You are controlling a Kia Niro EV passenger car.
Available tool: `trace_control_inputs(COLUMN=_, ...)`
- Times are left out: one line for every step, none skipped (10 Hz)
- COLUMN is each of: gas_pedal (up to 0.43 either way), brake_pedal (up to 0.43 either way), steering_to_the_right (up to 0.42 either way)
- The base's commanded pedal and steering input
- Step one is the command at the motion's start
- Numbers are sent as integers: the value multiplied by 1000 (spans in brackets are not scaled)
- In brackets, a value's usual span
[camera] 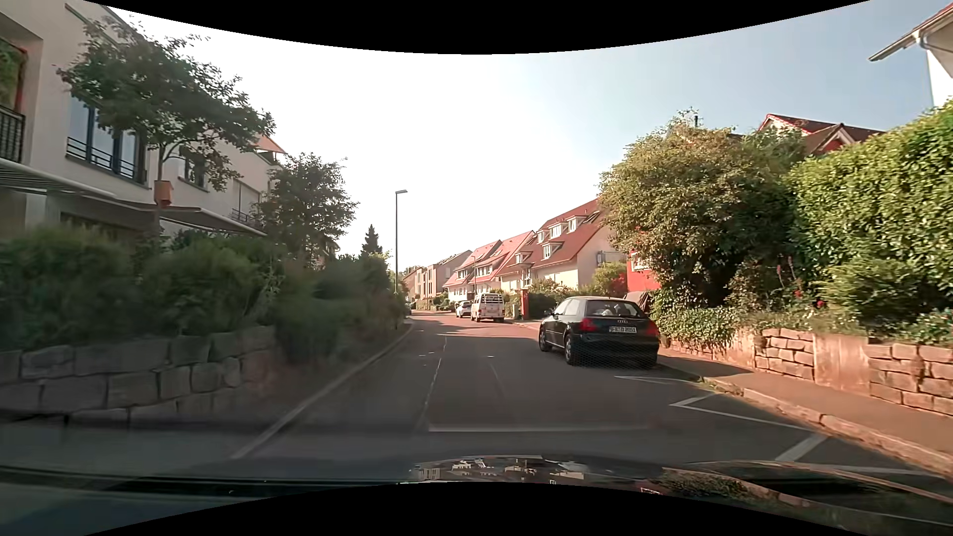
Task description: Follow the waypoints while adhering to traffic rules and regulations
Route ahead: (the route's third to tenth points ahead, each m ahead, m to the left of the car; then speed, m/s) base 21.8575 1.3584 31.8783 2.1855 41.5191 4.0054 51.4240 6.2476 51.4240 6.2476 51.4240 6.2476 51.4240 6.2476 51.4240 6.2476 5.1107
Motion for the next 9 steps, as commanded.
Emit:
trace_control_inputs(gas_pedal=39, brake_pedal=0, steering_to_the_right=-35)
trace_control_inputs(gas_pedal=39, brake_pedal=0, steering_to_the_right=-34)
trace_control_inputs(gas_pedal=39, brake_pedal=0, steering_to_the_right=-30)
trace_control_inputs(gas_pedal=39, brake_pedal=0, steering_to_the_right=-27)
trace_control_inputs(gas_pedal=39, brake_pedal=0, steering_to_the_right=-26)
trace_control_inputs(gas_pedal=39, brake_pedal=0, steering_to_the_right=-26)
trace_control_inputs(gas_pedal=39, brake_pedal=0, steering_to_the_right=-24)
trace_control_inputs(gas_pedal=39, brake_pedal=0, steering_to_the_right=-23)
trace_control_inputs(gas_pedal=39, brake_pedal=0, steering_to_the_right=-22)
